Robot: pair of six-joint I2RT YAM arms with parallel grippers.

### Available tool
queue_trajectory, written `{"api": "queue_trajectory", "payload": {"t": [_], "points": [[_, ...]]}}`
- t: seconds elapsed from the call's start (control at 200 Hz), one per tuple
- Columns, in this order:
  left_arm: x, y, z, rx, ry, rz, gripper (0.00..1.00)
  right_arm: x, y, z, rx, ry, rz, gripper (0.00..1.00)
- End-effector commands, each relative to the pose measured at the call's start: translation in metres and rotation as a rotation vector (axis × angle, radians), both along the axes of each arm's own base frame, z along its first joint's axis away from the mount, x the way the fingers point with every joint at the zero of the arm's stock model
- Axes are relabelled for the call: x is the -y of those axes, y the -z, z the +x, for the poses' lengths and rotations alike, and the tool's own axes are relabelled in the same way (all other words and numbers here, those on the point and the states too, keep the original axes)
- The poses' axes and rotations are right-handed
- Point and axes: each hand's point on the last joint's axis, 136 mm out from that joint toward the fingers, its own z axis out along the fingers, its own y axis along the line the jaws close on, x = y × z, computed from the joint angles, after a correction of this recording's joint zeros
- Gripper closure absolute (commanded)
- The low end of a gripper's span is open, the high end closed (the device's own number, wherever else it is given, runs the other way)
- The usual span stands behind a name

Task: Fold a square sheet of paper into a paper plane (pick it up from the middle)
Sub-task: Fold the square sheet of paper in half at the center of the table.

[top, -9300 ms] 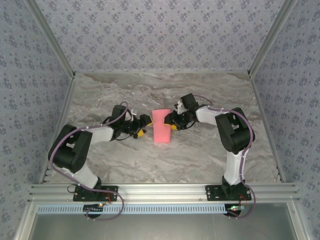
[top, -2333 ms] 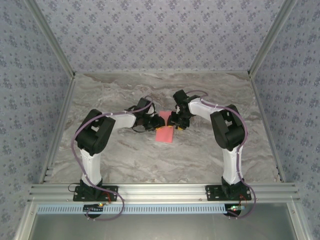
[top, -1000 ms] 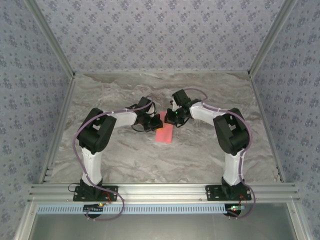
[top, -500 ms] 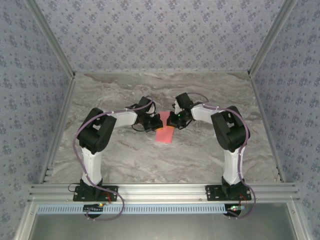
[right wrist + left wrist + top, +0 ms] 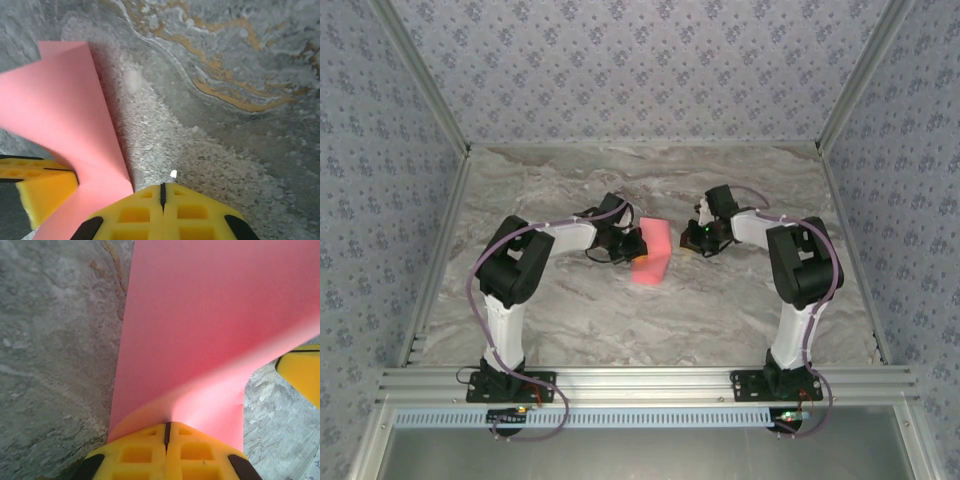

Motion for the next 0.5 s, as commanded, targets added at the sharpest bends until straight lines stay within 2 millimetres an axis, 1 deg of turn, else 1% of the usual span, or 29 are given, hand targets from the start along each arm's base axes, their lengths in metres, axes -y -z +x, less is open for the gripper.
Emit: {"api": "queue_trajectory", "payload": {"t": [0.0, 0.075, 0.115, 0.165, 0.18, 0.275, 0.335, 0.4, 0.455, 0.5], "points": [[-0.078, 0.091, -0.074, -0.290, -0.042, 0.403, 1.00, -0.030, -0.018, -0.001, 0.040, -0.061, 0.024, 1.00], [-0.077, 0.090, -0.074, -0.287, -0.041, 0.404, 1.00, -0.048, -0.015, 0.000, 0.037, -0.091, 0.048, 1.00], [-0.079, 0.091, -0.074, -0.290, -0.043, 0.407, 1.00, -0.054, -0.009, -0.001, 0.026, -0.100, 0.054, 1.00], [-0.078, 0.091, -0.075, -0.289, -0.042, 0.407, 1.00, -0.056, 0.001, -0.002, 0.007, -0.101, 0.056, 1.00], [-0.078, 0.091, -0.075, -0.289, -0.042, 0.407, 1.00, -0.060, -0.006, 0.007, 0.028, -0.101, 0.066, 1.00], [-0.080, 0.091, -0.077, -0.293, -0.043, 0.411, 1.00, -0.059, 0.003, 0.013, 0.021, -0.093, 0.064, 1.00], [-0.080, 0.091, -0.077, -0.295, -0.044, 0.411, 1.00, -0.054, 0.008, 0.017, 0.027, -0.083, 0.056, 1.00], [-0.081, 0.092, -0.079, -0.298, -0.045, 0.413, 1.00, -0.041, 0.015, 0.025, 0.032, -0.057, 0.034, 1.00], [-0.083, 0.093, -0.081, -0.306, -0.049, 0.417, 1.00, -0.025, 0.020, 0.032, 0.031, -0.024, 0.010, 1.00], [-0.084, 0.094, -0.083, -0.310, -0.049, 0.420, 1.00, -0.009, 0.022, 0.039, 0.036, 0.013, -0.011, 1.00]]}}
